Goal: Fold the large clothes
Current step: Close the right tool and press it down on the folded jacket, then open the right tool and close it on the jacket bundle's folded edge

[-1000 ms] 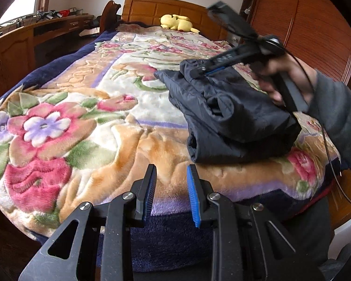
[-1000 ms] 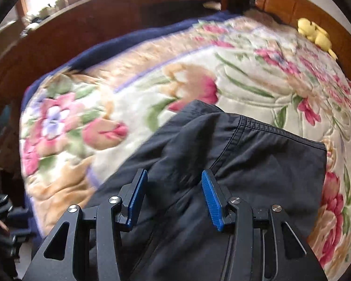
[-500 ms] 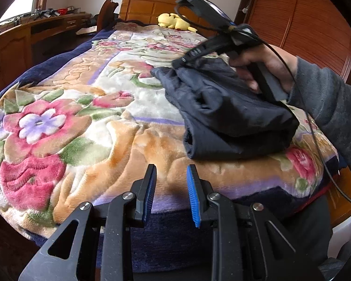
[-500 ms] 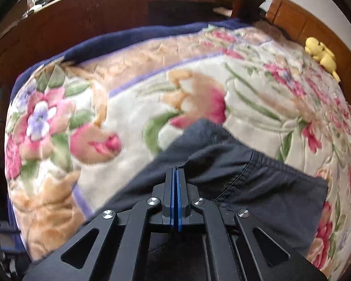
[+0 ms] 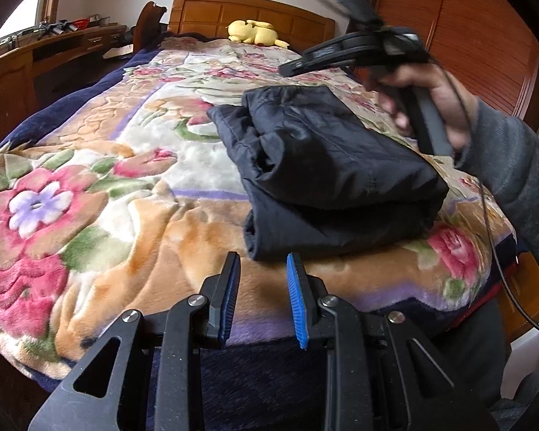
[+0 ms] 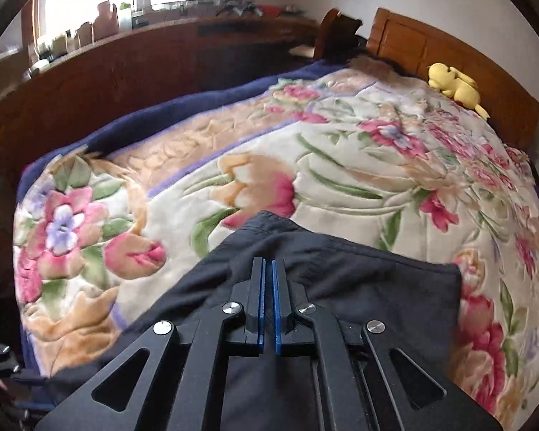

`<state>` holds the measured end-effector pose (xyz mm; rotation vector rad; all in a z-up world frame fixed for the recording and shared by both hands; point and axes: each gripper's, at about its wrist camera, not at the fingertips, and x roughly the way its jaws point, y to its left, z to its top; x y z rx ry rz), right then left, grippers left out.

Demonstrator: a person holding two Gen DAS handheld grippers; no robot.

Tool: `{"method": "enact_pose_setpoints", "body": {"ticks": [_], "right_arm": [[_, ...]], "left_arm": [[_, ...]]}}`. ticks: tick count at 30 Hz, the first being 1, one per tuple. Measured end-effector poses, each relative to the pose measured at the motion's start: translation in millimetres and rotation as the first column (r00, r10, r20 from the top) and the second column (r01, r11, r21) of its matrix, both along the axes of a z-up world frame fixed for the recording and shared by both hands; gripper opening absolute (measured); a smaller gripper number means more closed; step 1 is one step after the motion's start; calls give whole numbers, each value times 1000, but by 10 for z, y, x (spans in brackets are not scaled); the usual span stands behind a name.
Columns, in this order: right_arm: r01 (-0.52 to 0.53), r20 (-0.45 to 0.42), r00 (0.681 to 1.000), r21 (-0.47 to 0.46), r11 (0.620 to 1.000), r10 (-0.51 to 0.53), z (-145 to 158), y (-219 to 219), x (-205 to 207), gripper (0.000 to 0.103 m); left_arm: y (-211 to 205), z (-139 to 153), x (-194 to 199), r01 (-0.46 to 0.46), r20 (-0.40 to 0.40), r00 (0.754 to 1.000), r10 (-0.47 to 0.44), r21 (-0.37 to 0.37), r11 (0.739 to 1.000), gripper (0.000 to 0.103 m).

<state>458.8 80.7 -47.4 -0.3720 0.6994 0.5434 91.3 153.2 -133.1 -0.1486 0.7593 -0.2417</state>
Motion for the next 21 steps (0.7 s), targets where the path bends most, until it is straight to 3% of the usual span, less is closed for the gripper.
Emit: {"method": "enact_pose_setpoints", "body": {"ticks": [2,4,7,11,15,21], "right_arm": [[16,19,1000,10,1000,-16,41,-181,-123,14],[29,37,999,12,1000,-29,48,-367,-226,37],[68,50,996,-7,998,-68,25,-623,-294,50],[173,69,983,-36,984,-170,-33,-969,-262,54],[232,30,972,-35,972,-231,-141,-1245,-169,56],[256,-45,966,-1,967,-256,-236,-1474,-20,58]], "left_arm": [[-45,-6,25,8,-3,1000,-8,4,1000,27],[-84,-7,49,14,-5,1000,-14,5,1000,28],[-133,-10,81,20,-6,1000,-20,7,1000,28],[-188,-31,129,24,-16,1000,-23,12,1000,28],[-198,-70,193,19,-25,1000,-18,12,1000,28],[-201,-114,275,17,-34,999,-16,17,1000,28]]}}
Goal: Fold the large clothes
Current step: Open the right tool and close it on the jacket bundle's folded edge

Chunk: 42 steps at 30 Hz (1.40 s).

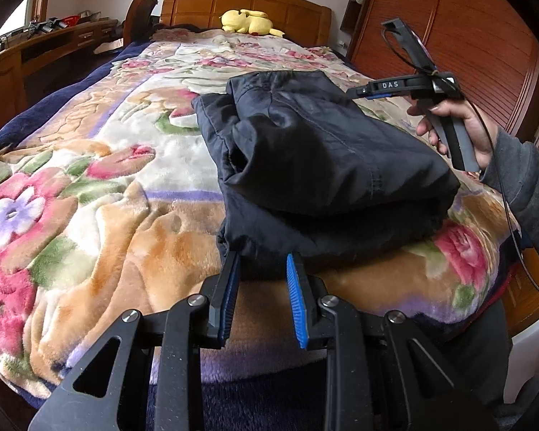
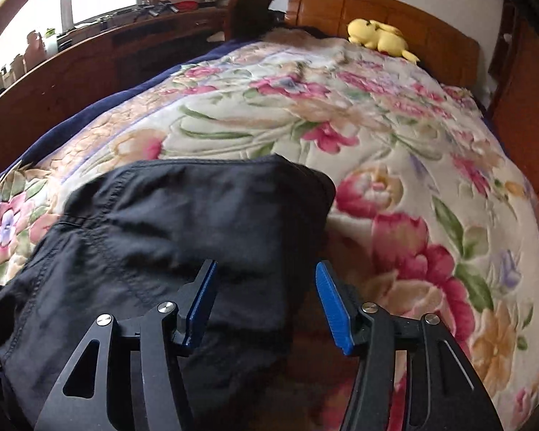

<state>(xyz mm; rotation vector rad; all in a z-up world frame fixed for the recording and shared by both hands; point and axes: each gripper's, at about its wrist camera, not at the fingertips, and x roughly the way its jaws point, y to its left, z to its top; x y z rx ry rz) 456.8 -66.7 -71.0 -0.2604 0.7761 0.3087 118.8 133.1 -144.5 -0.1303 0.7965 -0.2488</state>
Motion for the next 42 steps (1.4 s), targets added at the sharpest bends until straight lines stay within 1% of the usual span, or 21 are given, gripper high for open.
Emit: {"method": "enact_pose_setpoints", "body": {"ticks": [4,7,10,14,16,17,20,23,26,28,30,36,38,39,40,42], "right_arm": [[-14,-35,999,38,999,16,-4,-13,77,60],[-23,-56,998,40,999,26,-28,-3,118,62],[-22,-56,998,31,999,24,-60,-19,228,65],[-9,-77,997,57,998,14,-89,-46,374,73],[-4,-87,996,67,998,10,-108,-60,441,78],[-3,-93,996,75,997,10,-121,-67,474,79],[8,-110,994,107,994,3,-161,-100,623,84],[5,-127,992,116,993,9,-226,-101,739,89],[7,-184,983,144,990,20,-376,-101,826,92],[22,-213,977,182,983,18,-472,-151,865,92],[23,-209,978,209,978,21,-514,-190,846,92],[12,-211,977,234,972,39,-575,-235,841,91],[-9,-212,975,248,969,63,-575,-232,817,77],[-19,-228,970,282,959,86,-570,-241,803,69],[0,-235,969,298,954,73,-548,-266,785,64],[-8,-224,972,291,957,76,-493,-268,733,59]], "left_arm": [[4,-36,40,0,-10,1000,0,1,1000,28],[14,-40,64,0,-15,1000,0,-3,1000,28],[26,-49,91,0,-19,1000,-1,-9,1000,28],[76,-57,141,-19,-22,1000,19,-26,999,28],[99,-66,167,-23,-27,999,22,-45,999,28],[107,-74,181,-23,-30,999,21,-55,998,28],[87,-81,199,-22,-32,999,20,-51,998,28],[74,-89,209,-18,-32,999,17,-48,999,28],[87,-101,211,-18,-32,999,17,-56,998,28],[98,-117,213,-18,-31,999,16,-59,998,28],[95,-122,222,-18,-31,999,17,-59,998,28],[70,-123,257,-24,-33,999,23,-53,998,28],[75,-116,260,-26,-32,999,24,-58,998,28],[82,-113,264,-29,-30,999,27,-65,997,28],[96,-119,277,-31,-27,999,29,-69,997,28],[89,-133,258,-23,-12,1000,22,-67,997,28]]}}
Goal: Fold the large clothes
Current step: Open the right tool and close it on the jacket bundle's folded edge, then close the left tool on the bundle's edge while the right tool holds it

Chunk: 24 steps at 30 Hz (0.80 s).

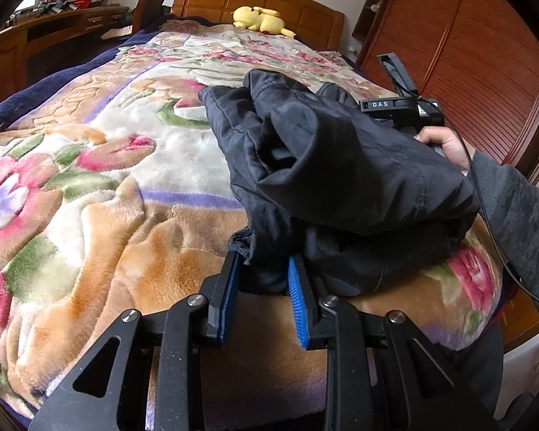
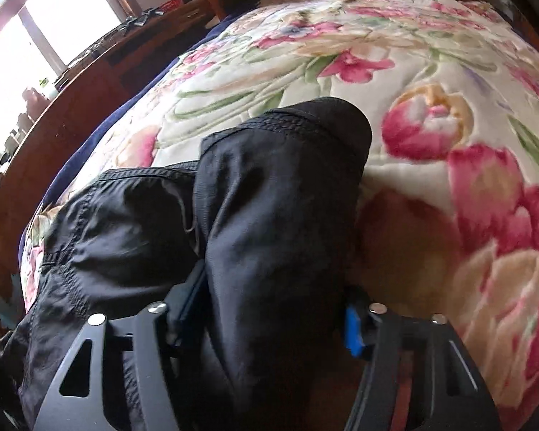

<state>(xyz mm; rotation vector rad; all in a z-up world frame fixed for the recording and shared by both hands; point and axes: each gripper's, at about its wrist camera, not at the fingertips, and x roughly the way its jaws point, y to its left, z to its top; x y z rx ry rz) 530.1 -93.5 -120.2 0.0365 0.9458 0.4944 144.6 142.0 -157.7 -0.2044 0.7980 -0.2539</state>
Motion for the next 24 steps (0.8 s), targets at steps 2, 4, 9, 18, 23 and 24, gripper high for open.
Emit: {"method": "enact_pose_setpoints", "body": {"ticks": [2,4,9,18,23,24], "right_arm": [[-9,14,1000,-12,1000,9,43,-25,-48,53],[-5,23,1000,-5,1000,5,100,-64,-75,47],[-2,97,995,-3,1000,2,334,-64,-260,35],[-41,239,970,-44,998,50,857,207,-757,25],[-84,303,946,-113,990,115,1085,497,-957,24],[-76,303,946,-134,988,114,1082,550,-951,24]], "left_arm": [[17,0,-30,5,5,1000,-5,-2,1000,28],[48,9,-78,5,14,1000,-5,-6,1000,21],[107,93,-196,22,54,998,-20,-29,999,7],[446,487,-476,-57,204,977,64,-42,998,0],[929,720,-636,-123,266,956,123,-18,992,0],[955,699,-641,-128,257,959,123,3,992,0]]}}
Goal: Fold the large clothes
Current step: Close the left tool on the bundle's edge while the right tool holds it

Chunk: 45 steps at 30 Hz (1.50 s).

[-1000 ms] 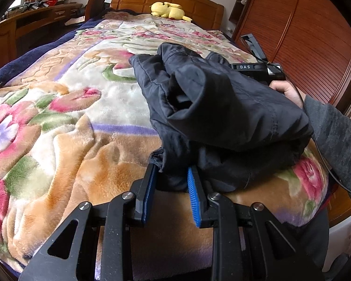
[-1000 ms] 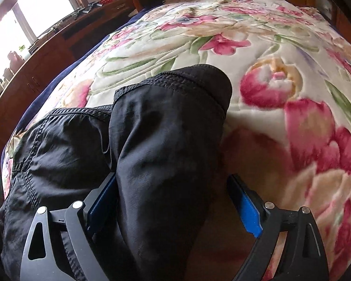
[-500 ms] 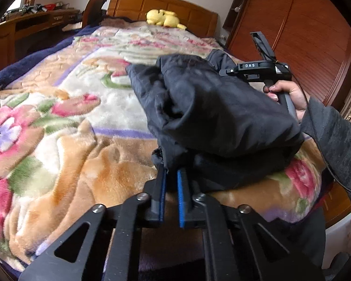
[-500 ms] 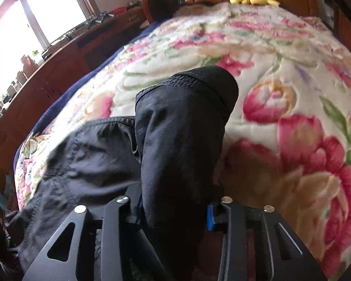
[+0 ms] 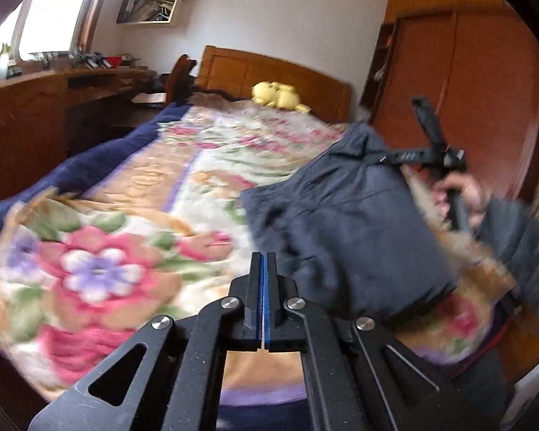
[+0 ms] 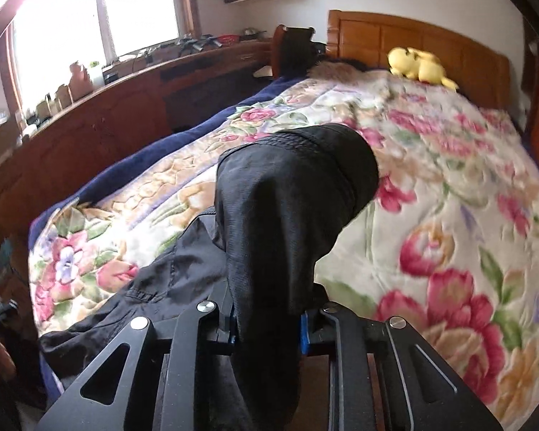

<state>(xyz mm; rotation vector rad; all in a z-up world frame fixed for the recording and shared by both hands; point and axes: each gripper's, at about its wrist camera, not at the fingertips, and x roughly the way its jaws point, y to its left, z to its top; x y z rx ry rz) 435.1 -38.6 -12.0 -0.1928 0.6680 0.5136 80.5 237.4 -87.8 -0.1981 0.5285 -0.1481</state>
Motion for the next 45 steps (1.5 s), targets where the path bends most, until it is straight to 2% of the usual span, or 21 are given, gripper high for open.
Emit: {"method": "enact_pose_setpoints", "body": {"ticks": [1,3,4,8,17,29,40,43,45], "right_arm": [[12,-10,1000,-28,1000,-12,-33,42,36,24],[23,-30,999,-92,995,-25,-137,92,193,24],[30,-49,998,-104,994,-35,-209,61,280,24],[68,-89,993,-105,992,-77,-408,-77,432,24],[68,-93,993,-110,992,-78,-503,-70,428,24],[75,-111,990,-118,990,-89,-595,-95,452,24],[70,-110,990,-121,990,-84,-610,-105,438,24],[68,-111,990,-126,990,-82,-624,-112,436,24],[67,-111,990,-130,989,-81,-632,-111,433,25]], "left_arm": [[42,-38,3,19,-29,999,-19,-10,1000,0],[119,-158,1,73,-80,993,-81,-100,992,0],[124,-220,-12,83,-97,991,-95,-116,990,0],[-75,-395,-7,128,-157,977,-144,-107,986,1],[-422,-351,124,149,-159,975,-157,-62,987,7],[-456,-449,346,133,-212,966,-148,-82,988,8],[-491,-535,461,109,-251,960,-121,-61,992,9],[-483,-483,430,119,-235,963,-135,-80,990,10],[-456,-446,412,138,-218,962,-164,-131,982,10]]}}
